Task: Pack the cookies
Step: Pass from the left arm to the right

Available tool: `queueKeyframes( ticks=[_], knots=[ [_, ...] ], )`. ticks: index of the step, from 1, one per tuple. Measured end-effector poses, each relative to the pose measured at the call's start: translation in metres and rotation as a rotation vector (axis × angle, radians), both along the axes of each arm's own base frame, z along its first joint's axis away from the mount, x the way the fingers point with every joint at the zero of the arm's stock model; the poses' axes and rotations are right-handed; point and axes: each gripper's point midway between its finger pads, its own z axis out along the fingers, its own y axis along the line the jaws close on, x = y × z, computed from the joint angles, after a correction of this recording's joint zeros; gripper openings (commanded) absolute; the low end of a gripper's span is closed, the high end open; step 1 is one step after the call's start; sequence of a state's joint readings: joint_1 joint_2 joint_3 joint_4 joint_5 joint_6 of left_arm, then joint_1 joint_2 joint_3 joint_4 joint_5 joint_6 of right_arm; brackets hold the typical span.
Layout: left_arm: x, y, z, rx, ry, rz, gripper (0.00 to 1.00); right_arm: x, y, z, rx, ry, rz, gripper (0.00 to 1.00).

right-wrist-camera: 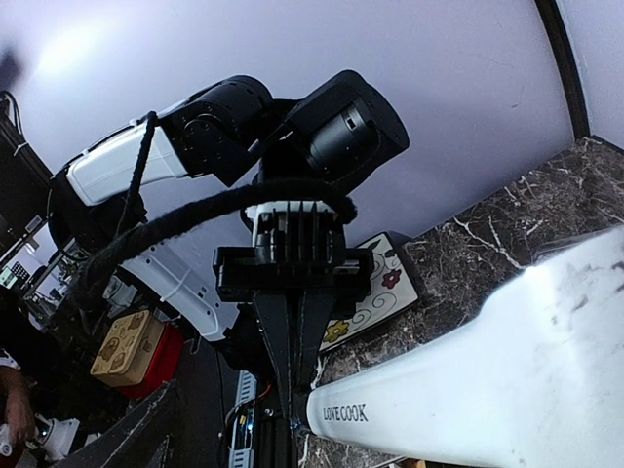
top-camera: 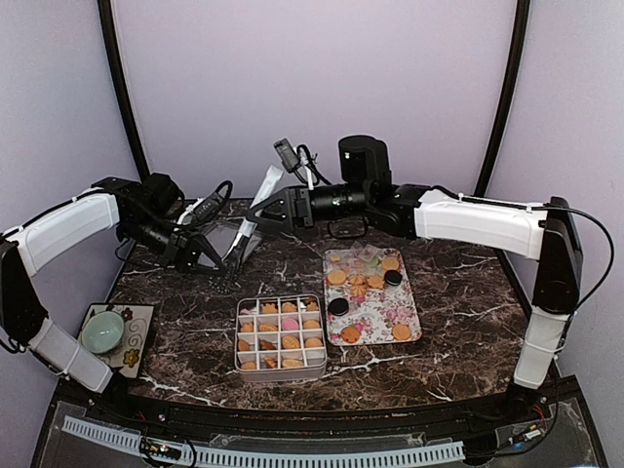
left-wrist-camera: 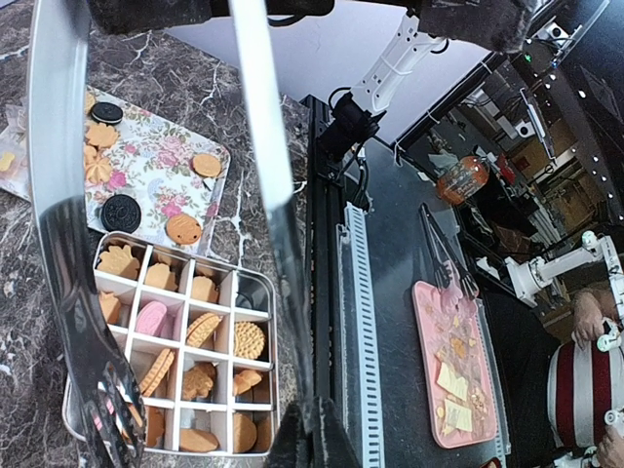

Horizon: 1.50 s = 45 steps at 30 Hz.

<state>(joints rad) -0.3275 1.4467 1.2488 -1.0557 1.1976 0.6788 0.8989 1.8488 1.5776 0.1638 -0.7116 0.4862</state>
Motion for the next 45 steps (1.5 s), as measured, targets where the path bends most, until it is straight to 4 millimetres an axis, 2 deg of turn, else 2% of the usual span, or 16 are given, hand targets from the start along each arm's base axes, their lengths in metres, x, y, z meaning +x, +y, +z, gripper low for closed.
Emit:
queueKeyframes(
  ticks=[8, 18, 25, 30, 37, 40, 45],
  knots=[
    [-0.001, 0.001, -0.003, 0.018, -0.015, -0.004, 0.00, 0.003, -0.004, -0.003, -0.010, 0.021, 0.012, 0.72],
    [-0.003, 0.004, -0.002, 0.034, 0.009, 0.000, 0.00, 0.006, 0.011, -0.020, -0.015, 0.065, 0.039, 0.66],
    [-0.002, 0.003, 0.004, 0.024, 0.007, -0.012, 0.00, 0.007, 0.009, -0.012, -0.040, 0.043, 0.021, 0.77],
    [-0.003, 0.003, 0.006, 0.015, -0.004, -0.020, 0.00, 0.004, -0.007, -0.010, -0.078, 0.018, -0.016, 0.82],
    [-0.009, -0.002, 0.012, -0.021, -0.015, -0.050, 0.00, 0.026, -0.030, -0.032, -0.133, 0.023, -0.142, 0.84],
    [-0.009, -0.002, 0.013, -0.024, -0.015, -0.051, 0.00, 0.029, -0.030, -0.032, -0.129, 0.034, -0.159, 0.83],
    [-0.009, -0.002, 0.014, -0.029, -0.017, -0.053, 0.00, 0.026, -0.017, -0.011, -0.045, 0.024, -0.109, 0.82]
  ],
)
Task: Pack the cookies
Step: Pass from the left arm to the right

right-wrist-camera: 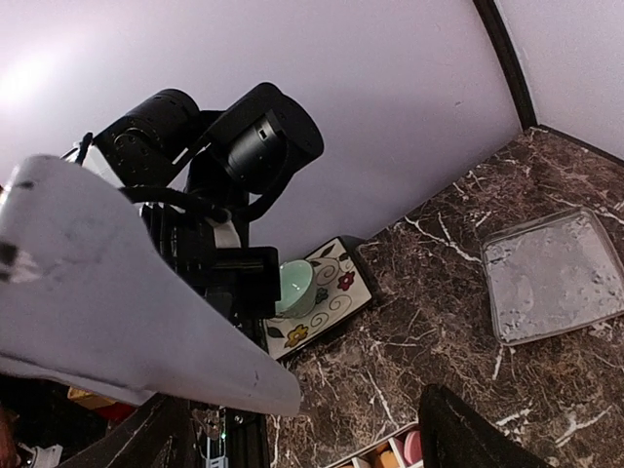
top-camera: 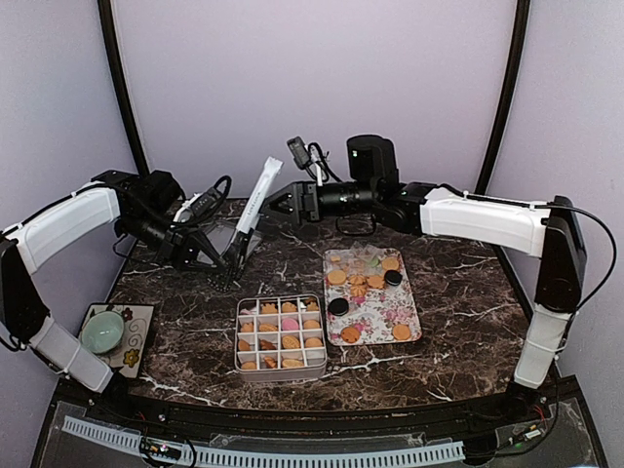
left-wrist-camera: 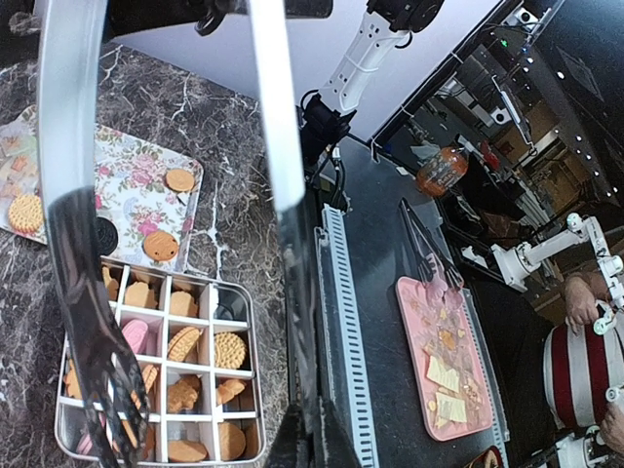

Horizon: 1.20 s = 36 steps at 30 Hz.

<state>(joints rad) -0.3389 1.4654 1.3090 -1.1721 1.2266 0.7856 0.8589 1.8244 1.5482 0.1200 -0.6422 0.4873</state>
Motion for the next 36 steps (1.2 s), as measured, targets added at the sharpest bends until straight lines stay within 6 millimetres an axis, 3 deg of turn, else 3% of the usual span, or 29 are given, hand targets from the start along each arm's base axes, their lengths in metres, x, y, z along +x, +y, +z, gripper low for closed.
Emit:
queueKeyframes(
  ticks=[6, 15, 22, 27, 36],
  knots=[
    [-0.002, -0.001, 0.004, -0.025, -0.017, -0.012, 0.00, -0.018, 0.010, -0.006, 0.017, 0.013, 0.086, 0.84],
    [-0.002, -0.002, 0.007, -0.024, -0.021, -0.014, 0.00, -0.048, 0.005, -0.025, 0.048, 0.031, 0.197, 0.86],
    [-0.002, -0.002, 0.008, -0.029, -0.027, -0.016, 0.00, -0.042, 0.007, -0.008, 0.093, -0.007, 0.168, 0.87],
    [-0.001, -0.001, 0.007, -0.018, -0.025, -0.012, 0.00, -0.034, 0.012, 0.016, 0.158, -0.067, 0.114, 0.86],
    [-0.002, -0.001, 0.005, -0.011, -0.029, -0.014, 0.00, -0.036, 0.023, 0.035, 0.202, -0.063, 0.111, 0.69]
  ],
)
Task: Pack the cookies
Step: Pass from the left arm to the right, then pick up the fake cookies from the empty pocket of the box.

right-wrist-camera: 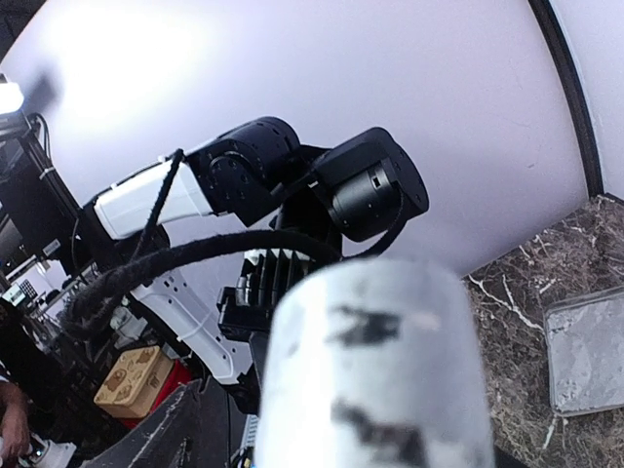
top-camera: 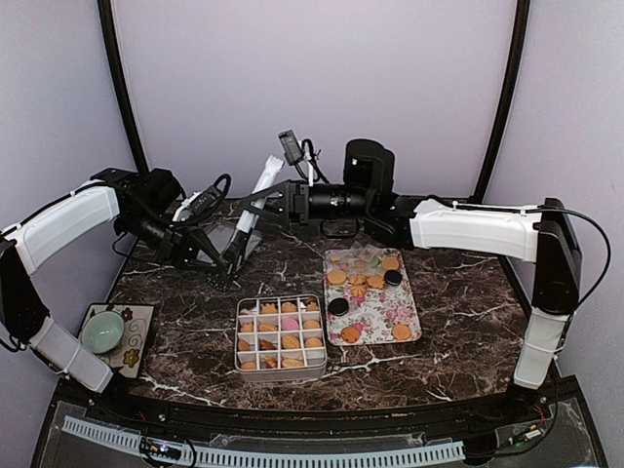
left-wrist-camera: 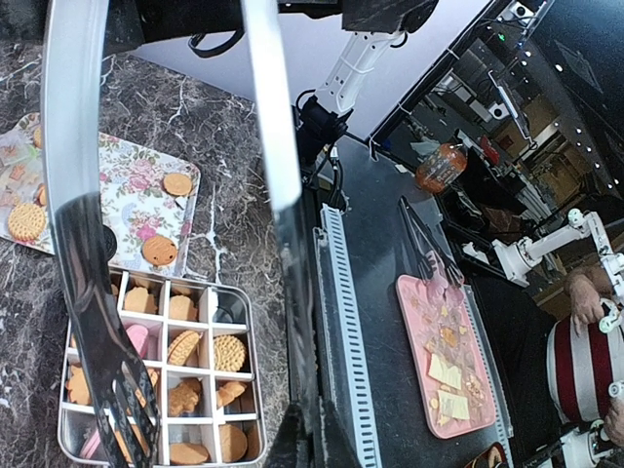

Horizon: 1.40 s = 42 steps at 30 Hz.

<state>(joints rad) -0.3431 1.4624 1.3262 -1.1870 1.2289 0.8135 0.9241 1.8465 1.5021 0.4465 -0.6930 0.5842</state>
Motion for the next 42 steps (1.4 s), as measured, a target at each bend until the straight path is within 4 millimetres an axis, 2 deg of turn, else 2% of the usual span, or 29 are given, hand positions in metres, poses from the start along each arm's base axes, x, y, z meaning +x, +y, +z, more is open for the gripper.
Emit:
queueKeyframes(
  ticks=[8, 14, 22, 25, 31, 35, 38, 42],
  knots=[
    [-0.001, 0.002, -0.003, 0.020, 0.001, 0.000, 0.00, 0.005, 0.005, -0.007, -0.114, 0.005, 0.004, 0.59],
    [0.000, 0.003, -0.007, 0.044, -0.010, 0.003, 0.00, 0.010, -0.001, -0.018, -0.186, 0.019, 0.004, 0.44],
    [0.004, 0.004, -0.012, 0.065, -0.038, 0.008, 0.01, 0.007, -0.002, -0.018, -0.206, 0.035, 0.019, 0.26],
    [0.007, 0.004, -0.014, 0.078, -0.054, 0.013, 0.10, 0.007, -0.003, -0.019, -0.206, 0.032, 0.017, 0.25],
    [0.014, 0.005, -0.018, 0.106, -0.063, 0.037, 0.46, 0.011, -0.012, -0.028, -0.239, 0.011, -0.044, 0.19],
    [0.024, 0.006, -0.025, 0.157, -0.070, 0.078, 0.62, 0.019, -0.026, -0.034, -0.291, -0.028, -0.139, 0.17],
    [0.036, 0.010, -0.035, 0.224, -0.093, 0.127, 0.66, 0.027, -0.047, -0.037, -0.345, -0.065, -0.243, 0.17],
    [0.053, 0.019, -0.048, 0.325, -0.128, 0.205, 0.68, 0.032, -0.089, -0.043, -0.426, -0.121, -0.405, 0.20]
  ],
)
